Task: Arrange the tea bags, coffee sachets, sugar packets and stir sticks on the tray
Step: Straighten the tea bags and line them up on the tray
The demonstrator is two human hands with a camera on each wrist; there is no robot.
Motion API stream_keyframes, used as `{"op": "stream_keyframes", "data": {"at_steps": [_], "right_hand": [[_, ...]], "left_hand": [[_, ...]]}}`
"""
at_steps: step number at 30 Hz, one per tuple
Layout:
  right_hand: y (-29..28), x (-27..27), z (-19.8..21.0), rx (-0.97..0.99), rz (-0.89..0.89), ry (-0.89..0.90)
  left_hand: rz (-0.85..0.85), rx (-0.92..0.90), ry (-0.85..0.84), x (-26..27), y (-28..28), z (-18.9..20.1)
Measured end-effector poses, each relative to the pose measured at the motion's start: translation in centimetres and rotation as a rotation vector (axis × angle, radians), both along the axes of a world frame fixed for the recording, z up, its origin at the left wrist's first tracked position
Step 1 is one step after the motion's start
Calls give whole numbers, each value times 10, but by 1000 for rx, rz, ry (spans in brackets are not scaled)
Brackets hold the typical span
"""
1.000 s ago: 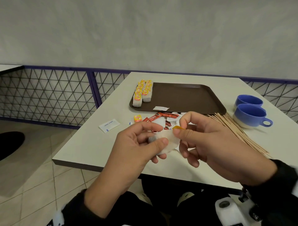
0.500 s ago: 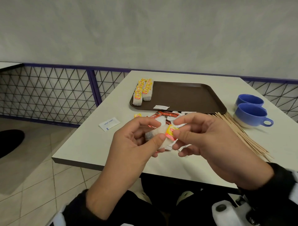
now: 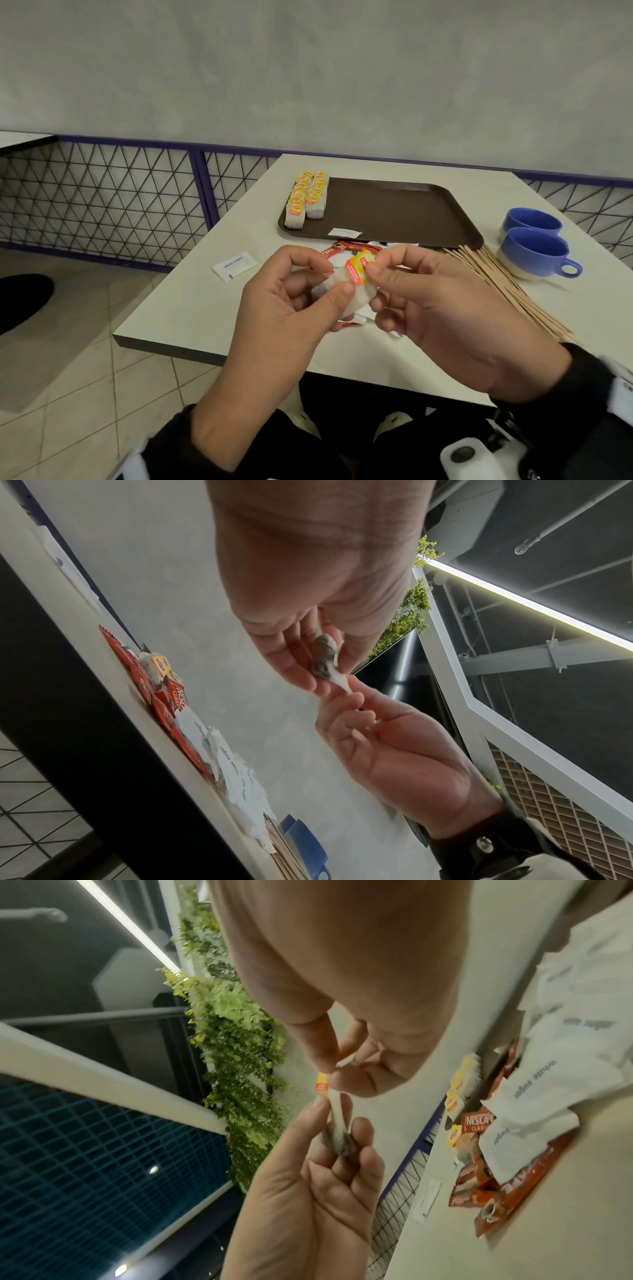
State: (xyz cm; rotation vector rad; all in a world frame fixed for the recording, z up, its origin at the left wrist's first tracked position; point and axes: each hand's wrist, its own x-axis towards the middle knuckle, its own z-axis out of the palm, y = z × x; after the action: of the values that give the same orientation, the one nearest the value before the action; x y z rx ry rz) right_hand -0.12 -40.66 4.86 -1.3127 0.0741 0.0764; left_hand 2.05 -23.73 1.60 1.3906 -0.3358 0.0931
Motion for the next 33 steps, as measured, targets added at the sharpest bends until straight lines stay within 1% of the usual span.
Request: {"op": "stream_keyframes", "data": {"at_steps": [3,6,9,13,17,25,33], "right_hand": [[2,1,-1,-94,-92,-121],[1,1,-2,-221,-145,-225],[2,0,-3,-373,-137,-333],[2,0,-5,-447,-122,-443],[4,0,-5,-460,-130,-481],[2,4,-6,-540,-155,-503],[1,16,-1,-729,-98,-577]], "left_hand": [[38,-1,-37,1,1,-2],[34,55,-85,0,2,-2],[21,78,-87,0,2,-3],[40,98,-98,5,1,-7],[42,82,-82,8,0,-10],[28,138,-88,7,2,-8],[18,89,-88,11,6,-9]]}}
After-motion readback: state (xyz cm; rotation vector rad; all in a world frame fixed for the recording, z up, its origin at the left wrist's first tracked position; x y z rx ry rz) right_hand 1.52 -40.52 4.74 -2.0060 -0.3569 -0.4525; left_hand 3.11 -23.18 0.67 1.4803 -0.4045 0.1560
